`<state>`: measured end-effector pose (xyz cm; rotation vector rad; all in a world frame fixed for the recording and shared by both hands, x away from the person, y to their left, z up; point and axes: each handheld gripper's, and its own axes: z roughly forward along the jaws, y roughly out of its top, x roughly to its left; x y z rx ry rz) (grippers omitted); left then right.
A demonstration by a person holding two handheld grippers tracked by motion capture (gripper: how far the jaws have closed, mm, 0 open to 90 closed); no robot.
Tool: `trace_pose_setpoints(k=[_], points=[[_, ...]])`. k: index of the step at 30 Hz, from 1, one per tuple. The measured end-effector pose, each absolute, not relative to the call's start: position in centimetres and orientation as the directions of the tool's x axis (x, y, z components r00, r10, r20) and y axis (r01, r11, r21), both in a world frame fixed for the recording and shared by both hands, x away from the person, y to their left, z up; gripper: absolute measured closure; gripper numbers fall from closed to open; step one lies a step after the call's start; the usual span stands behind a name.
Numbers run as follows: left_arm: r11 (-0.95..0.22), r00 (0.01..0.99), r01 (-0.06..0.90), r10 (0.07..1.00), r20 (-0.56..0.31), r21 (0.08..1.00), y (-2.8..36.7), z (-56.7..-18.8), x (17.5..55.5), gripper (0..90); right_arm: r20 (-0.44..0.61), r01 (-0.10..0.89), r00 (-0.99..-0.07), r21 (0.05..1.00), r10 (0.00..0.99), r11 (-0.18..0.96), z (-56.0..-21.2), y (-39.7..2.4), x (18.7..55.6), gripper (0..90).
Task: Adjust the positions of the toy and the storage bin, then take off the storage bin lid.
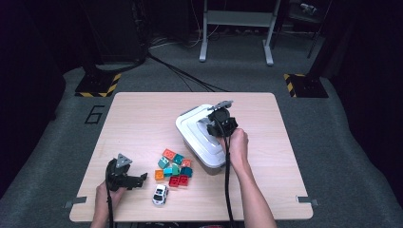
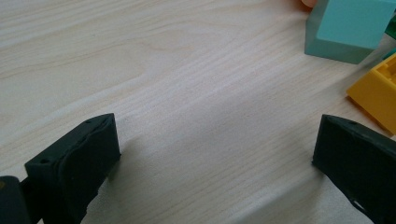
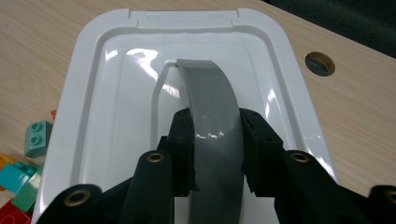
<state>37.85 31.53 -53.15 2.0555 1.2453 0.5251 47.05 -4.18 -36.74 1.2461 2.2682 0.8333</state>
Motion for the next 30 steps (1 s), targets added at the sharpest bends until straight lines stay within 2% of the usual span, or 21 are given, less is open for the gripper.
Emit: trace_pose_setpoints(k=[14,19,30], points=[[-0.323,0.464,0.619,0.886,-0.002,0.716,31.5,-53.1,37.9,0.2,-0.067,0.601,-0.503,0.69,0.862,0.404,-36.6,-4.2,46.9,67.5],[-0.323,0.464,0.619,0.886,-0.001,0.716,31.5,-53.1,37.9,0.2,-0.043,0.593,-0.497,0.713,0.867,0.375,-35.5,-4.7,46.6,67.7],[-0.325,0.465,0.62,0.886,-0.001,0.714,31.5,-53.1,37.9,0.2,-0.058,0.559,-0.482,0.747,0.874,0.358,-33.0,-6.7,45.8,67.7]])
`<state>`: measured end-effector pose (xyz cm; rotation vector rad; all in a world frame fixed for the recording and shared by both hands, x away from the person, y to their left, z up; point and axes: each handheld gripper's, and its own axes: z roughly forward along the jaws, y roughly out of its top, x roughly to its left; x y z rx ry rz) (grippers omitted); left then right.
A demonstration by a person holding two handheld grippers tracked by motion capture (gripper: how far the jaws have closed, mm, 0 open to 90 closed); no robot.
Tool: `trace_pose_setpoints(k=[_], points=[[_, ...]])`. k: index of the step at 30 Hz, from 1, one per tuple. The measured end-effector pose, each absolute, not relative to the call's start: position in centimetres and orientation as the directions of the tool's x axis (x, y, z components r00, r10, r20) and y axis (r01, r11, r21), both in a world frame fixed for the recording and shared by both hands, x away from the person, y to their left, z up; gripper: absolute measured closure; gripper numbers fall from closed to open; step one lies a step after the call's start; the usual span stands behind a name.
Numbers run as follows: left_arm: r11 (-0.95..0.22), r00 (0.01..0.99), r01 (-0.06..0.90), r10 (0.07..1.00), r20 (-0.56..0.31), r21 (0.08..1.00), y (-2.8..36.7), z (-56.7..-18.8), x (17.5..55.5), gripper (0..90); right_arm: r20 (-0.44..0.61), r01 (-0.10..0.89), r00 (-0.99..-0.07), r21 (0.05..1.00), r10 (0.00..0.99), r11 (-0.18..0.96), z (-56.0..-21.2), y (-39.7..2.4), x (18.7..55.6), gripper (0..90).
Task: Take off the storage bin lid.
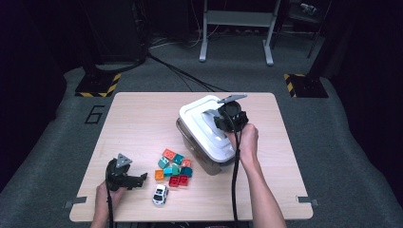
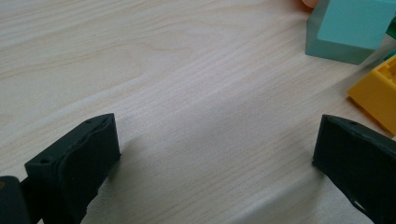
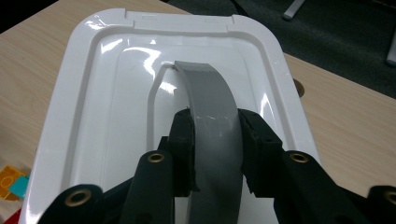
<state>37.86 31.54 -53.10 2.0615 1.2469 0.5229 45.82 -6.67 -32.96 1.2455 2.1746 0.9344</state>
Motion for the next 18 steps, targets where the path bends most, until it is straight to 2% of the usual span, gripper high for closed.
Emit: trace_pose_setpoints(k=[18], points=[[-0.321,0.462,0.617,0.887,0.0,0.718,31.5,-53.2,37.9,0.2,-0.066,0.543,-0.4,0.787,0.914,0.294,-31.1,-12.8,44.9,67.7]])
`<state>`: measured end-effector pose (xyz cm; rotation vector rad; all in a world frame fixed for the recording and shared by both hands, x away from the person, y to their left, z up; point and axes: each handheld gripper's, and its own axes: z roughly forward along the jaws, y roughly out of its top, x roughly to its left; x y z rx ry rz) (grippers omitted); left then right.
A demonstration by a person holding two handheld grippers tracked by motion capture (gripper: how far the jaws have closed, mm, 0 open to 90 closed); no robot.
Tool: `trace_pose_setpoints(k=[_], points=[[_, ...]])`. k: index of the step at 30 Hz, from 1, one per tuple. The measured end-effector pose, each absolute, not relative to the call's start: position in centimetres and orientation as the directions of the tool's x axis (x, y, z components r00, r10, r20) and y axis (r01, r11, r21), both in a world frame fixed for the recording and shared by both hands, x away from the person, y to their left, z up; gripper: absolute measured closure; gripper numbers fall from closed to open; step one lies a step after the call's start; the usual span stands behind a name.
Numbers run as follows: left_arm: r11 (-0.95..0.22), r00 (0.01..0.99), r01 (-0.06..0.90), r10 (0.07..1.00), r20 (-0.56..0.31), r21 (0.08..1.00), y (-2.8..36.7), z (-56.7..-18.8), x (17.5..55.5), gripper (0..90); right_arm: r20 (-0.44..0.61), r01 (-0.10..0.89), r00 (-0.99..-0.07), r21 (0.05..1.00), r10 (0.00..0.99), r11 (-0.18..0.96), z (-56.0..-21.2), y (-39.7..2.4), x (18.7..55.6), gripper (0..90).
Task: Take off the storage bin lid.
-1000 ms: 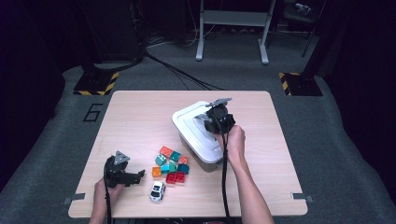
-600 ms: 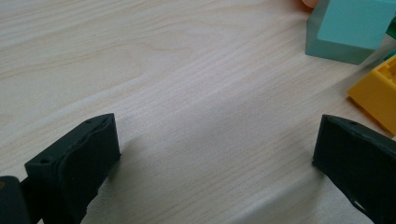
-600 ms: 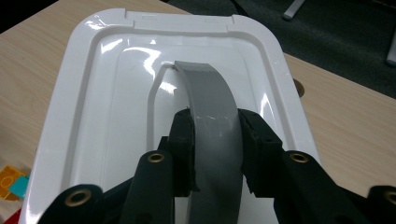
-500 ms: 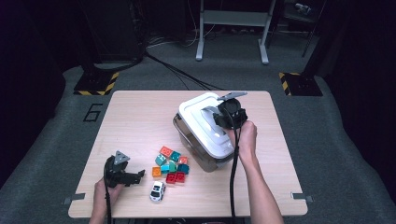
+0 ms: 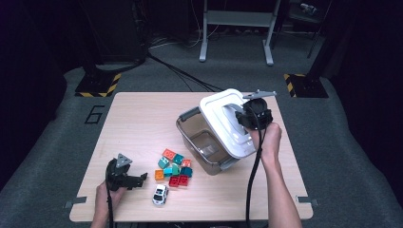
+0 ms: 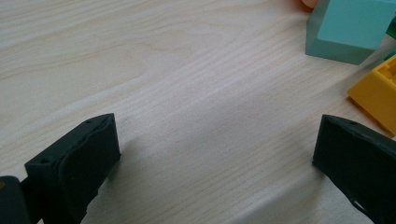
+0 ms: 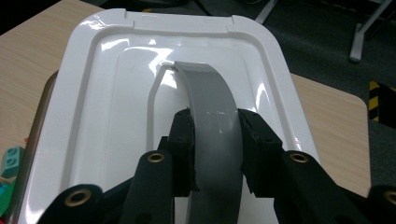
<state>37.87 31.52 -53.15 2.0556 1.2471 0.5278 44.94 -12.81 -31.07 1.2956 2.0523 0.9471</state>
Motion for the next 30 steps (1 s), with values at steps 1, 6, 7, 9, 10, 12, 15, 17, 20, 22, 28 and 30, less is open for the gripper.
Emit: trace_pose_setpoints(k=[1,6,7,9,10,12,15,17,20,22,28,30], points=[[-0.323,0.463,0.619,0.886,-0.001,0.716,31.5,-53.1,37.9,0.2,-0.066,0.543,-0.393,0.788,0.917,0.29,-31.0,-13.2,44.9,67.7],[-0.323,0.463,0.619,0.886,0.0,0.716,31.5,-53.1,37.9,0.2,-0.064,0.551,-0.355,0.791,0.933,0.264,-30.9,-15.1,44.8,67.6],[-0.324,0.463,0.62,0.886,-0.001,0.715,31.5,-53.1,37.9,0.2,-0.065,0.554,-0.349,0.79,0.935,0.261,-30.9,-15.5,44.8,67.7],[-0.323,0.463,0.62,0.886,-0.001,0.715,31.5,-53.1,37.9,0.2,-0.06,0.559,-0.331,0.792,0.942,0.247,-31.0,-16.3,44.9,67.6],[-0.324,0.464,0.62,0.886,-0.001,0.715,31.5,-53.1,37.9,0.2,-0.059,0.565,-0.32,0.789,0.946,0.24,-31.0,-16.7,44.8,67.6],[-0.324,0.464,0.62,0.886,-0.001,0.715,31.5,-53.1,37.9,0.2,-0.056,0.57,-0.306,0.789,0.95,0.23,-31.1,-17.4,44.9,67.6],[-0.323,0.463,0.62,0.886,-0.001,0.715,31.5,-53.1,37.9,0.2,-0.059,0.579,-0.28,0.785,0.958,0.218,-31.4,-18.6,44.9,67.6],[-0.319,0.459,0.615,0.889,0.002,0.721,31.5,-53.2,37.9,0.2,-0.057,0.585,-0.263,0.784,0.963,0.206,-31.5,-19.3,44.9,67.6],[-0.321,0.461,0.618,0.887,0.0,0.718,31.5,-53.1,37.9,0.2,-0.04,0.593,-0.233,0.786,0.972,0.174,-31.8,-20.4,44.9,67.6],[-0.317,0.457,0.614,0.889,0.002,0.722,31.5,-53.2,37.9,0.2,-0.041,0.598,-0.217,0.784,0.975,0.166,-32.1,-21.1,45.0,67.6],[-0.321,0.461,0.618,0.888,0.0,0.717,31.5,-53.1,37.9,0.2,-0.022,0.616,-0.157,0.779,0.987,0.116,-33.1,-22.6,45.3,67.6],[-0.32,0.459,0.617,0.888,0.001,0.719,31.5,-53.2,37.9,0.2,-0.016,0.624,-0.137,0.775,0.99,0.099,-33.7,-23.0,45.5,67.6]])
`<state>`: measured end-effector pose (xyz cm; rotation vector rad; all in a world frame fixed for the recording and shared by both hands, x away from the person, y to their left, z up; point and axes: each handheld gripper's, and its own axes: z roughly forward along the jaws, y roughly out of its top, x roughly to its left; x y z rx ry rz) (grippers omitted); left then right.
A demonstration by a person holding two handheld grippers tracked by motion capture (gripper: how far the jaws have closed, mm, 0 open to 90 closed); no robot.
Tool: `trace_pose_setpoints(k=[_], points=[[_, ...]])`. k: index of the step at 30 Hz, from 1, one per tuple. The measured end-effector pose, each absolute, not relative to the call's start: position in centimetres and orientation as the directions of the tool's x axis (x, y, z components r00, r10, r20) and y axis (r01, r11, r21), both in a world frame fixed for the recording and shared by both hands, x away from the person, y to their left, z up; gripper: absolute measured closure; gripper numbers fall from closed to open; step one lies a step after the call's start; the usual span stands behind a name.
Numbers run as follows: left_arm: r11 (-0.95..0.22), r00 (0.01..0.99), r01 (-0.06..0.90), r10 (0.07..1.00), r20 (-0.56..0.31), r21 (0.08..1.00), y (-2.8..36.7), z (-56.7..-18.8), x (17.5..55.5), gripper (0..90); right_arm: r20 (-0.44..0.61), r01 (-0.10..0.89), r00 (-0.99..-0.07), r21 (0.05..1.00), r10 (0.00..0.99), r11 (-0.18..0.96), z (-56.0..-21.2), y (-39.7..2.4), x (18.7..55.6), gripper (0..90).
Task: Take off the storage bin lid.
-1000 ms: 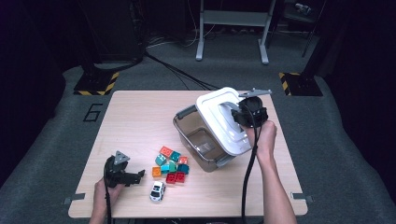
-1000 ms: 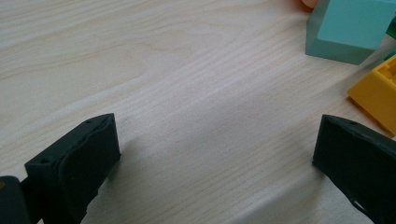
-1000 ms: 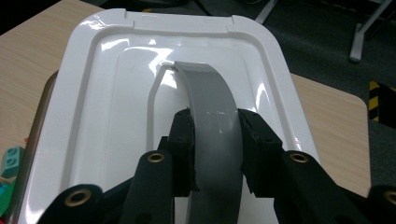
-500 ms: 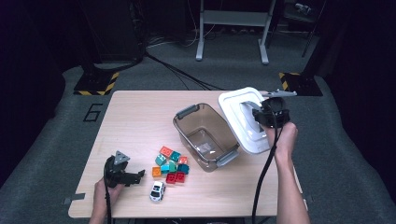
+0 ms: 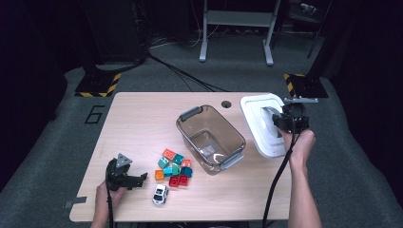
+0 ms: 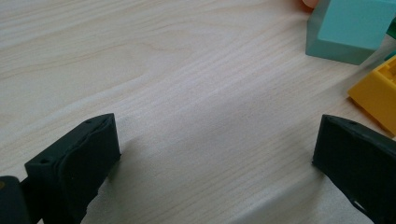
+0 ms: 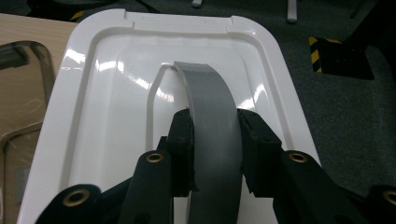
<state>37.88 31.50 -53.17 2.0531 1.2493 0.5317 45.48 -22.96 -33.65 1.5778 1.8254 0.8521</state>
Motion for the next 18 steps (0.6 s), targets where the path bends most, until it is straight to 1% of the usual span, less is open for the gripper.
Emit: trace_pose_setpoints(k=[9,18], points=[[-0.32,0.46,0.616,0.888,0.0,0.72,31.5,-53.2,37.9,0.2,-0.002,0.672,-0.058,0.74,0.998,0.04,-36.8,-24.3,46.4,67.6],[-0.318,0.458,0.614,0.889,0.002,0.722,31.5,-53.2,37.9,0.2,0.014,0.713,-0.009,0.701,1.0,-0.003,-40.4,-24.5,47.2,67.6]])
